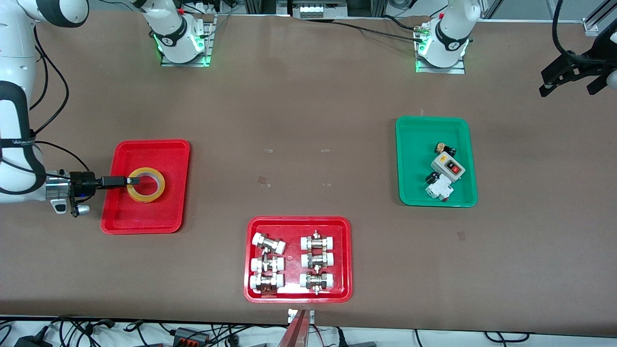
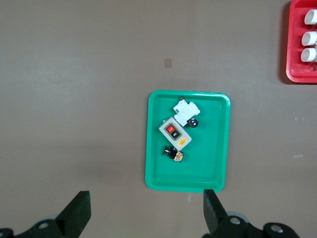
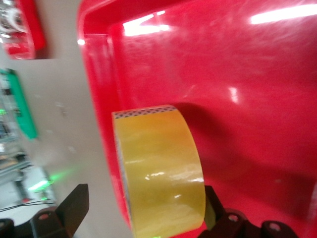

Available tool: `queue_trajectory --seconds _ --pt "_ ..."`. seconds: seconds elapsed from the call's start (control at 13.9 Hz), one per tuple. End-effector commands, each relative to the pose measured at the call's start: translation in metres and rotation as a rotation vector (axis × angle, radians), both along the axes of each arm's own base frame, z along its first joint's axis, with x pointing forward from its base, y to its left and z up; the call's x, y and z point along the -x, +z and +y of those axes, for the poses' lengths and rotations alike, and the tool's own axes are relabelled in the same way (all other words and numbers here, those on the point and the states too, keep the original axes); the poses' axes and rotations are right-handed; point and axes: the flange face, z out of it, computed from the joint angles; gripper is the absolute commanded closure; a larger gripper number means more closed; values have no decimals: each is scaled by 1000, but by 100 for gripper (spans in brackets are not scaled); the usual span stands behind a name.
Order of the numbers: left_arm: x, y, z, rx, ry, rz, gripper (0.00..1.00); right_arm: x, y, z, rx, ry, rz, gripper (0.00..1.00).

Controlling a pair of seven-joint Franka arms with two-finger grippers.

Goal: Left arm passes tape to right arm into tray
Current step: 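Lower the tape into the empty red tray and open the right gripper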

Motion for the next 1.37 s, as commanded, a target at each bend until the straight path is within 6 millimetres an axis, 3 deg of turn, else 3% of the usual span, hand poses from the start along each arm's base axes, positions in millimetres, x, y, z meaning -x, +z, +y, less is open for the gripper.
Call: queue_trajectory --seconds 0.0,0.36,0.65,0.94,1.3 --pt "-2 4 10 36 28 -9 0 -12 27 22 87 92 -56 0" --pt "-2 -1 17 37 5 4 0 -27 68 38 275 218 -132 0" --pt "-2 2 14 36 0 -2 0 -27 69 40 298 240 -133 0" --pt "-2 0 17 37 2 -1 0 -37 150 84 435 308 -213 0" --pt "-2 1 17 36 2 -2 0 -27 241 132 648 95 -151 0"
